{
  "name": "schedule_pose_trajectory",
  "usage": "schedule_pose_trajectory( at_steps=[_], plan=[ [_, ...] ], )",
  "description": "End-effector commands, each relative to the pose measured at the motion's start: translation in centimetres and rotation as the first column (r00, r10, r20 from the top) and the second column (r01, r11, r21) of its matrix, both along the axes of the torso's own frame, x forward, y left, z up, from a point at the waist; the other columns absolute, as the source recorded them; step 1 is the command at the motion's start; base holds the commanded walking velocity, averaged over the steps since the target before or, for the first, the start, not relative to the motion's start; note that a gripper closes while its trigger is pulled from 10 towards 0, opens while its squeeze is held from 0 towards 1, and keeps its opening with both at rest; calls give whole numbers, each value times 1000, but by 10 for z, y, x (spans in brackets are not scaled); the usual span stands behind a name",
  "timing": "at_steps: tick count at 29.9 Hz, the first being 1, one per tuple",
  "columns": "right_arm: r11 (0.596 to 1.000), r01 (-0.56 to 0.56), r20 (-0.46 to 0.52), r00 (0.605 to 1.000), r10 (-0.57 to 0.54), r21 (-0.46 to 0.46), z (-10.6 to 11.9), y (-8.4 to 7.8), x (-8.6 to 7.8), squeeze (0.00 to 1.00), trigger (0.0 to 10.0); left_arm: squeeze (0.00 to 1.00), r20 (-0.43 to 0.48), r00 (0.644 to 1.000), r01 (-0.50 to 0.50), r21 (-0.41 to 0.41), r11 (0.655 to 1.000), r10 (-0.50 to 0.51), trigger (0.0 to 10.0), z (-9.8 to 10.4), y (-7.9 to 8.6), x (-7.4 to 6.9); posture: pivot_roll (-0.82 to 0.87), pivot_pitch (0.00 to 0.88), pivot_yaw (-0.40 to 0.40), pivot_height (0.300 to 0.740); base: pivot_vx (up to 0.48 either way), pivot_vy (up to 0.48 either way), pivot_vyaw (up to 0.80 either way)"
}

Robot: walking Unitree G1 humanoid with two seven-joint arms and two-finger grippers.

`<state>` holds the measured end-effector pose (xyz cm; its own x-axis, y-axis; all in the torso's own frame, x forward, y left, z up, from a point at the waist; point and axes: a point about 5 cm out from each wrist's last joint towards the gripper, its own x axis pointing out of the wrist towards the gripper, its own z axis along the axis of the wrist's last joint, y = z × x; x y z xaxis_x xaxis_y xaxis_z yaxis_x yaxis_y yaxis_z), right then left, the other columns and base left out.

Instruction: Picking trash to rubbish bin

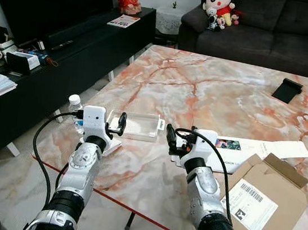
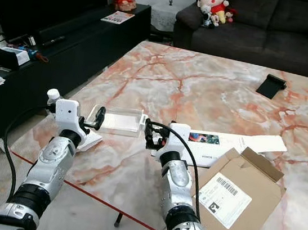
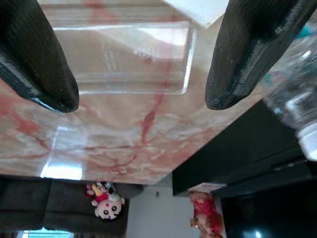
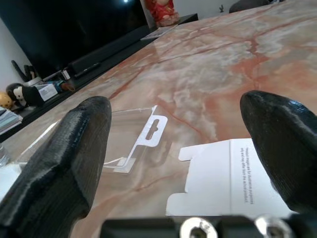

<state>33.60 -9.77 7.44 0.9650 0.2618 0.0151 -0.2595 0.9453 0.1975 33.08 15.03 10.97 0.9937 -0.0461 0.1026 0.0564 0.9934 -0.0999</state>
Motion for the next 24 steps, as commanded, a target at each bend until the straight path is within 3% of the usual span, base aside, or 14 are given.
schedule_pose_trajectory(
  at_steps=[1, 3, 4, 5, 7, 9, 10, 11, 17, 24],
  plan=[
    [1000, -12, 13, 1000, 12, -2, 2, 3, 0, 0, 10000, 0, 13, 1000, -21, 6, 1000, 21, 10000, 4, 4, -5, 17, 0, 83, 740, 0, 0, 0],
    [1000, -14, 11, 1000, 14, -3, 2, 3, 0, 0, 10000, 0, 12, 999, -44, -1, 999, 44, 10000, 5, 10, -10, 28, 0, 78, 740, 0, 0, 0],
    [1000, -17, 9, 1000, 18, -3, 2, 3, 0, 0, 10000, 459, 6, 998, -60, -11, 998, 60, 10000, 5, 13, -12, 28, 0, 78, 740, 0, 0, 0],
    [1000, -20, 8, 1000, 20, -4, 2, 4, 0, 0, 10000, 1000, 1, 997, -71, -23, 997, 71, 10000, 5, 15, -14, 35, 0, 74, 740, 0, 0, 0],
    [1000, -30, 6, 1000, 30, -4, 2, 6, 0, 0, 10000, 1000, -5, 997, -83, -68, 994, 82, 10000, 8, 19, -18, 43, 0, 68, 740, 0, 0, 0],
    [999, -36, 5, 999, 36, -3, 3, 8, 1, 0, 10000, 1000, -15, 997, -77, -63, 995, 77, 10000, 10, 19, -23, 55, 0, 61, 740, 0, 0, 0],
    [999, -38, 5, 999, 38, -2, 3, 9, 2, 0, 10000, 804, -19, 997, -78, -61, 995, 77, 10000, 11, 20, -24, 57, 0, 59, 740, 0, 0, 0],
    [999, -40, 5, 999, 40, -2, 4, 9, 2, 0, 10000, 0, -21, 997, -78, -60, 995, 77, 10000, 11, 21, -24, 57, 0, 59, 740, 0, 0, 0],
    [999, -45, 7, 999, 45, 0, 5, 10, 3, 0, 10000, 0, -99, 990, -105, -46, 993, 100, 10000, 5, 44, -30, 67, 0, 57, 740, 0, 0, 0],
    [999, -42, 2, 999, 42, -2, 3, 7, 2, 0, 10000, 0, -180, 980, -92, -5, 996, 89, 10000, 0, 66, -56, 84, 0, 58, 740, 0, 0, 0]
  ],
)
